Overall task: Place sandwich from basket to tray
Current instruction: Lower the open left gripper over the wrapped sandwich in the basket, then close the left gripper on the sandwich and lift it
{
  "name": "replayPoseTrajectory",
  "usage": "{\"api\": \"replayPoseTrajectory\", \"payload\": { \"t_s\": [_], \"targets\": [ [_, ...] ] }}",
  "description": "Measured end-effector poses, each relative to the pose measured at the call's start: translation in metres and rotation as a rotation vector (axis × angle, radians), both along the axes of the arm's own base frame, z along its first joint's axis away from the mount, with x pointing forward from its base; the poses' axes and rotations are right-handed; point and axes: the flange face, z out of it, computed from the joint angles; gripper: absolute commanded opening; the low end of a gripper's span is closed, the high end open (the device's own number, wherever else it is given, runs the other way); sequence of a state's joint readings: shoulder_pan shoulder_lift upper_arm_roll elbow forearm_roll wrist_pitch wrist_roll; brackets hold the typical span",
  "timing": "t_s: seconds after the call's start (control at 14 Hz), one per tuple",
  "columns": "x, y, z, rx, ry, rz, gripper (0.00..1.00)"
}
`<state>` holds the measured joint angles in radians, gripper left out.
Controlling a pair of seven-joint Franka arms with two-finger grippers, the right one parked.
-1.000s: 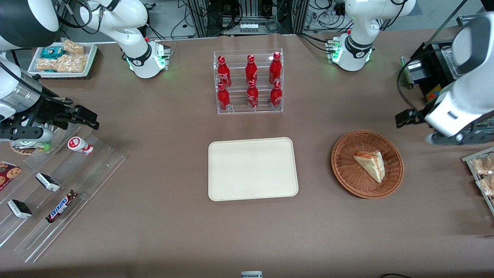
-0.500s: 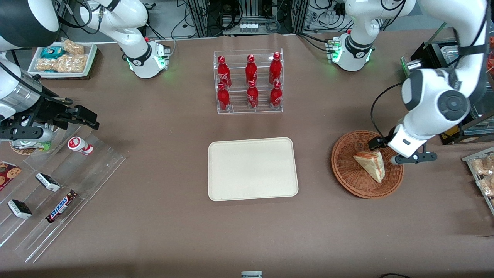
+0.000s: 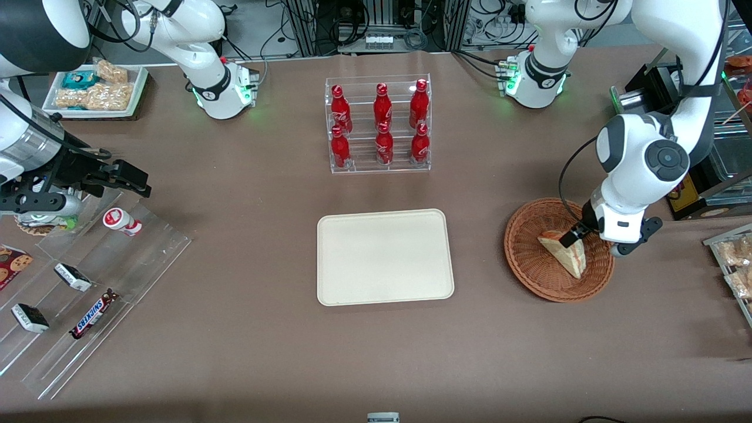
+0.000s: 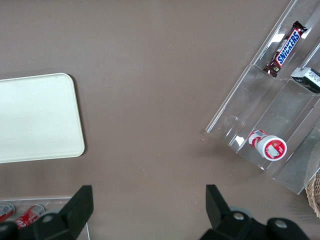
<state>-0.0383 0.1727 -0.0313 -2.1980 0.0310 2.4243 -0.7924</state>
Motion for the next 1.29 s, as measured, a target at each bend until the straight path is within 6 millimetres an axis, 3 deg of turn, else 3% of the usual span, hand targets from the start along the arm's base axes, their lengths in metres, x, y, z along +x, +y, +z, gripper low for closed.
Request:
{"api": "replayPoseTrajectory", "payload": {
  "t_s": [0.14,0.21,0.36,0.43,0.5,0.79,1.0,1.14,1.29],
  "targets": [
    [0.003,0.000,-0.015,-0.007,-0.009,0.067,1.00],
    [0.003,0.000,-0.024,-0.009,-0.009,0.084,0.88],
    [0.003,0.000,-0.046,-0.009,0.009,0.097,0.26],
    [0.003,0.001,-0.053,-0.008,0.016,0.101,0.10],
    [0.003,0.003,-0.057,-0.007,0.020,0.105,0.04],
    [0.013,0.007,-0.041,-0.006,0.008,0.113,0.02],
    [0.035,-0.004,0.007,0.003,0.056,0.093,0.04],
    [0.046,-0.042,0.036,0.003,0.038,-0.007,0.05],
    [0.041,-0.104,0.042,0.001,0.024,-0.120,0.07]
  ]
}}
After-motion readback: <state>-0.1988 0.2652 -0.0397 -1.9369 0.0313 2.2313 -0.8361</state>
